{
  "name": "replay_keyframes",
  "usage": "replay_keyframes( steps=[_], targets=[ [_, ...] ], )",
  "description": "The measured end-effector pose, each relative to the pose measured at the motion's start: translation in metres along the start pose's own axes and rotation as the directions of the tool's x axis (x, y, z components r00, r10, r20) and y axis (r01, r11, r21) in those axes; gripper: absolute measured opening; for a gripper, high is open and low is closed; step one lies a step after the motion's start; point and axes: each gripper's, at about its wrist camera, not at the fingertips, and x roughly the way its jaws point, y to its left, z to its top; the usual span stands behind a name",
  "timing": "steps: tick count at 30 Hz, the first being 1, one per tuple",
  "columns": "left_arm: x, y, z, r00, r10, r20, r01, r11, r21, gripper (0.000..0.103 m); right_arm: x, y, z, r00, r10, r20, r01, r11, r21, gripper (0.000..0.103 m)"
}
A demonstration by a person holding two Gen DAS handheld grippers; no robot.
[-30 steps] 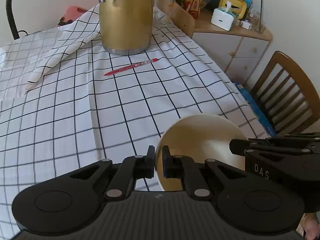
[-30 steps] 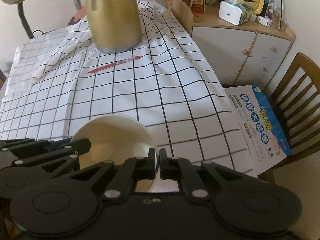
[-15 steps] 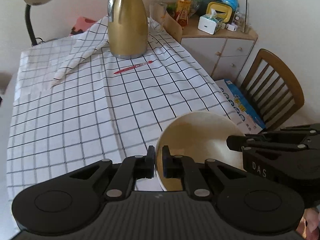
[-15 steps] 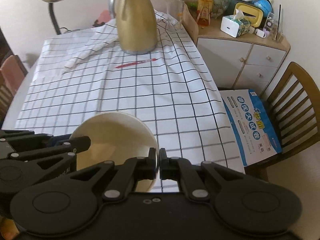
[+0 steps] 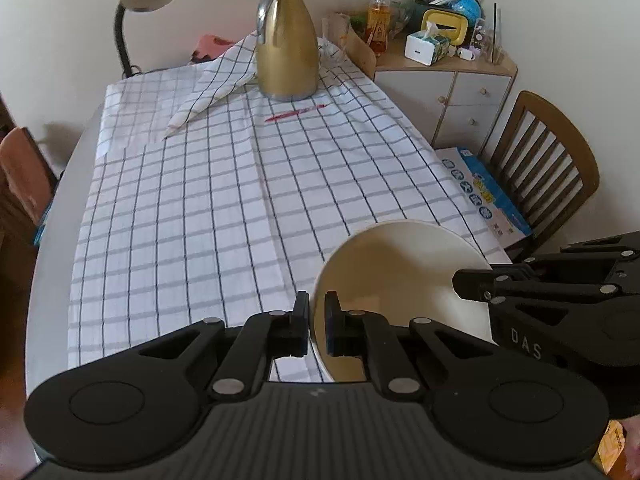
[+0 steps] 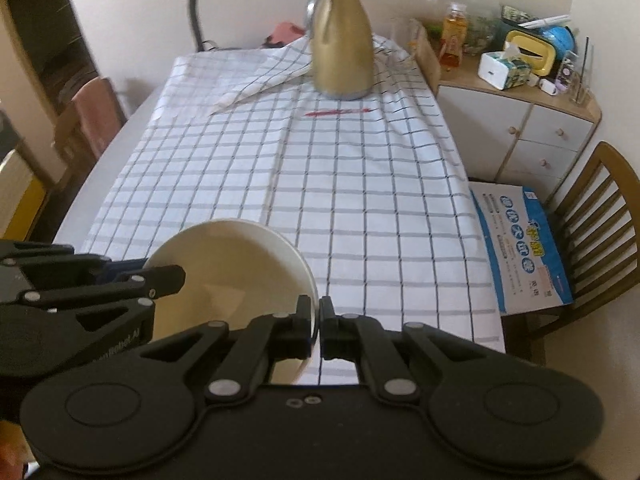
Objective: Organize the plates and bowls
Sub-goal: 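Lift the cream bowl with both tools and carry it over the pink pot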
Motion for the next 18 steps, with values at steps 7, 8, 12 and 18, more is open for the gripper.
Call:
replay_keyframes(
  steps=[7, 8, 12, 18],
  targets=[
    [-0.035, -0.005, -0.047, 0.999, 0.032, -0.025, -0.033, 0.999, -0.039, 0.007, -0.029, 0.019, -0.040, 0.999, 0.042, -0.012, -0.043, 0.996, -0.082, 0.005],
    [-0.039, -0.005, -0.053, 0.999, 0.038, -0.026, -0.039, 0.998, -0.045, 0.007, -0.032, 0.021, -0.045, 0.999, 0.047, -0.014, -0.048, 0.994, -0.095, 0.005],
    [-0.053, -0.005, -0.076, 0.998, 0.050, -0.032, -0.052, 0.996, -0.074, 0.007, -0.043, 0.030, -0.064, 0.998, 0.063, -0.019, -0.065, 0.990, -0.128, 0.005],
    [-0.066, 0.001, -0.106, 0.996, 0.063, -0.063, -0.069, 0.993, -0.097, 0.007, -0.050, 0.044, -0.088, 0.994, 0.098, -0.041, -0.104, 0.981, -0.163, 0.005]
  ],
)
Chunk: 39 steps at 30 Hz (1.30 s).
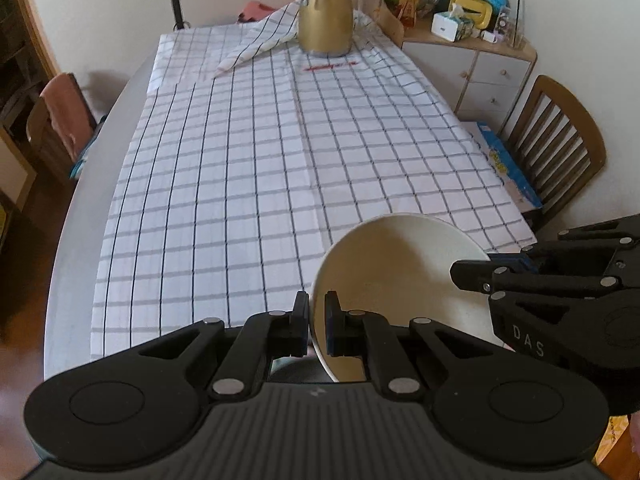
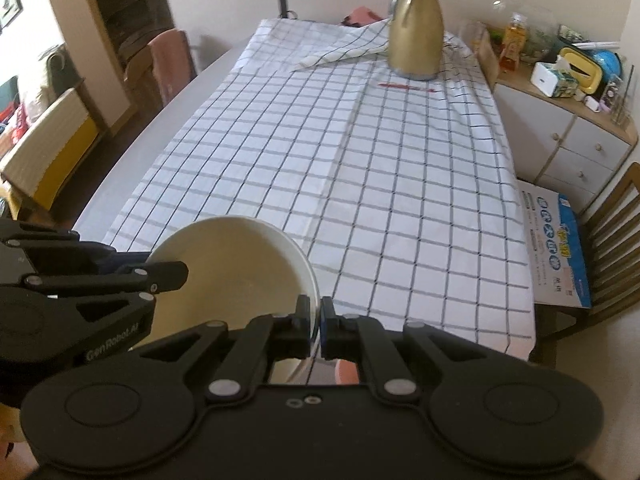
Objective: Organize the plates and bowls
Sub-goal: 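Lift the cream bowl with both tools and carry it over the pink pot, then lower the cream bowl into the pink pot and open both tools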
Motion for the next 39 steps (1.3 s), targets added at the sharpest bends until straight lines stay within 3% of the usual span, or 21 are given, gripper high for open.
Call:
replay_keyframes(
  steps=[15, 29, 39],
  targets=[
    [0.013, 0.040, -0.065, 0.998, 0.000, -0.069, -0.006, 0.996, -0.087, 0.007, 0.026, 0.047, -0.038, 0.994, 0.070, -0.086, -0.076, 0.995, -0.067, 0.006],
    [0.042, 0.058, -0.085, 0.995, -0.016, -0.099, 0.003, 0.992, -0.126, 0.007, 0.058, 0.064, -0.059, 0.985, 0.082, -0.154, -0.096, 0.992, -0.084, 0.007],
    [0.057, 0.057, -0.095, 0.994, -0.010, -0.110, -0.003, 0.993, -0.118, 0.007, 0.066, 0.067, -0.061, 0.987, 0.054, -0.150, -0.071, 0.991, -0.109, 0.008]
  ],
)
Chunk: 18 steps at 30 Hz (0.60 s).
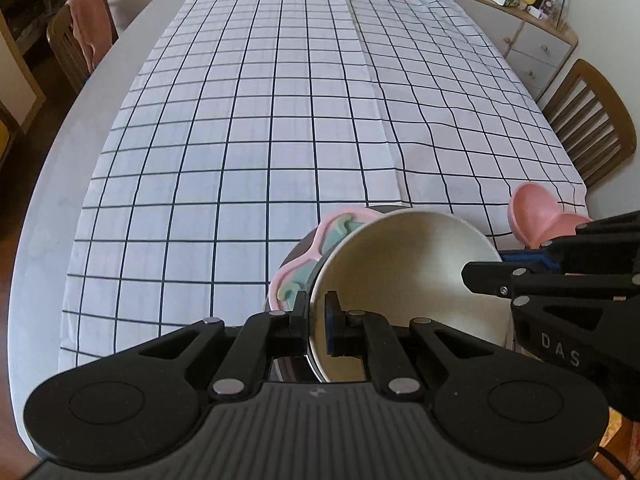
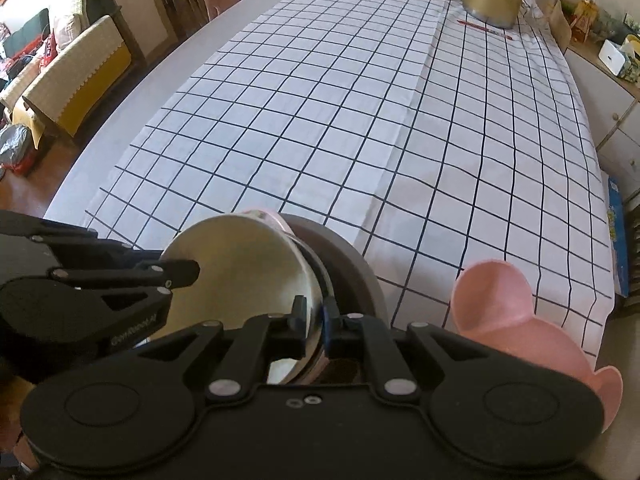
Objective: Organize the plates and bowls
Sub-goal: 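Lower the cream bowl into the pink pot and open both tools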
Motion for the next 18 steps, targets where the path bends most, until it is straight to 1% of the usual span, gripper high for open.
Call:
replay_keyframes(
  steps=[7, 11, 14, 18],
  targets=[
    [0.0003, -0.0007, 0.0001, 1.000, -0.002, 0.005, 0.002, 1.000, 0.007, 0.007, 0.0003, 0.0022, -0.0002, 1.000, -0.011, -0.001, 0.011, 1.000, -0.006, 0.009],
    [-0.0004, 0.0021, -0.0010, 1.000, -0.027, 0.001, 0.027, 1.000, -0.004, 0.007, 0.0004, 0.0014, 0.0005, 1.000, 0.007, -0.007, -0.006, 1.000, 0.005, 0.017],
    [0.0000, 0.0041, -0.0011, 0.999, -0.046, -0.006, 0.046, 0.999, -0.024, 0.007, -0.0003, 0.0007, 0.0001, 1.000, 0.016, -0.008, -0.016, 1.000, 0.014, 0.019],
    [-0.0016, 0.0054, -0.0047, 0.998, -0.056, -0.001, 0.056, 0.998, -0.036, 0.007, -0.0042, -0.0028, -0.0008, 0.999, 0.041, 0.000, -0.041, 0.998, 0.042, 0.025]
  ],
)
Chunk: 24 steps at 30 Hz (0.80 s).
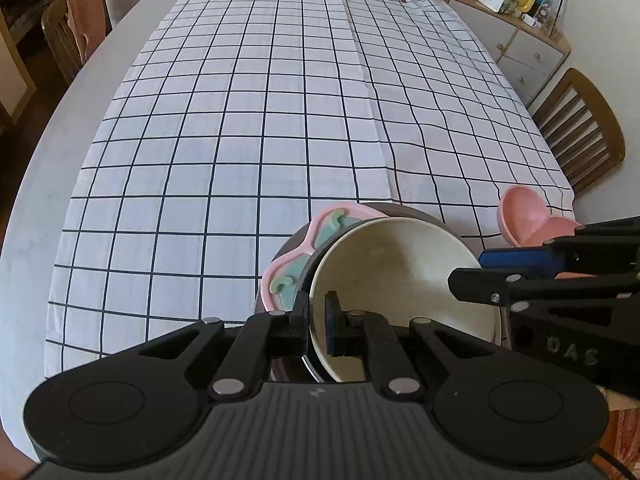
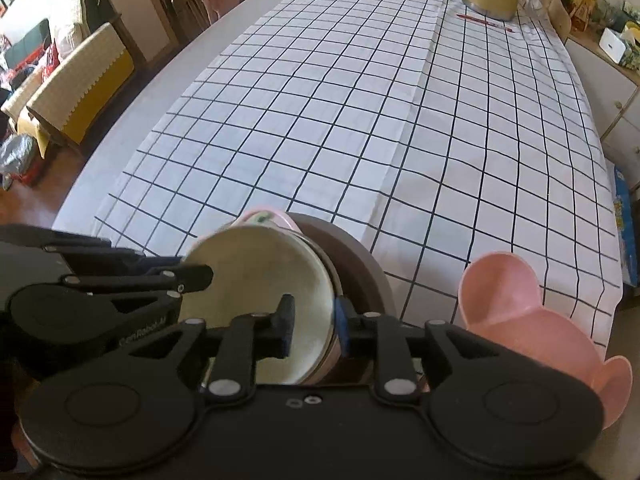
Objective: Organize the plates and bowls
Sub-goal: 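Lower the cream bowl into the pink pot and open both tools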
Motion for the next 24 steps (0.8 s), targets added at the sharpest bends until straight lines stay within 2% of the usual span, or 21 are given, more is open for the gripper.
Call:
replay_keyframes(
  steps=[11, 17, 19, 21, 22, 23, 24],
  targets=[
    [-0.021, 0.002, -0.007, 0.997, -0.031, 0.072, 0.030, 0.999, 0.010, 0.008, -0.024, -0.018, -0.006, 0.996, 0.058, 0.072, -0.060, 0.998, 0.021, 0.037],
    [-0.030, -0.004, -0.012, 0.994, -0.033, 0.100, 0.029, 0.999, 0.042, 0.012, -0.034, -0.034, -0.012, 0.989, 0.096, 0.111, -0.099, 0.995, 0.024, 0.047],
    [-0.032, -0.002, -0.015, 0.994, -0.043, 0.100, 0.039, 0.998, 0.041, 0.019, -0.035, -0.038, -0.016, 0.987, 0.104, 0.121, -0.108, 0.994, 0.024, 0.055],
    [-0.034, -0.002, -0.019, 0.993, -0.041, 0.110, 0.036, 0.998, 0.048, 0.040, -0.036, -0.041, -0.020, 0.985, 0.111, 0.130, -0.115, 0.993, 0.021, 0.062],
    [-0.036, -0.001, -0.021, 0.992, -0.039, 0.118, 0.033, 0.998, 0.050, 0.048, -0.036, -0.042, -0.022, 0.984, 0.114, 0.134, -0.117, 0.993, 0.015, 0.064],
    [-0.038, 0.000, -0.023, 0.991, -0.041, 0.127, 0.035, 0.998, 0.047, 0.062, -0.036, -0.043, -0.024, 0.984, 0.118, 0.137, -0.121, 0.993, 0.010, 0.064],
    [-0.040, 0.002, -0.025, 0.989, -0.045, 0.138, 0.040, 0.998, 0.041, 0.068, -0.036, -0.044, -0.025, 0.983, 0.121, 0.136, -0.123, 0.992, 0.006, 0.065]
  ],
)
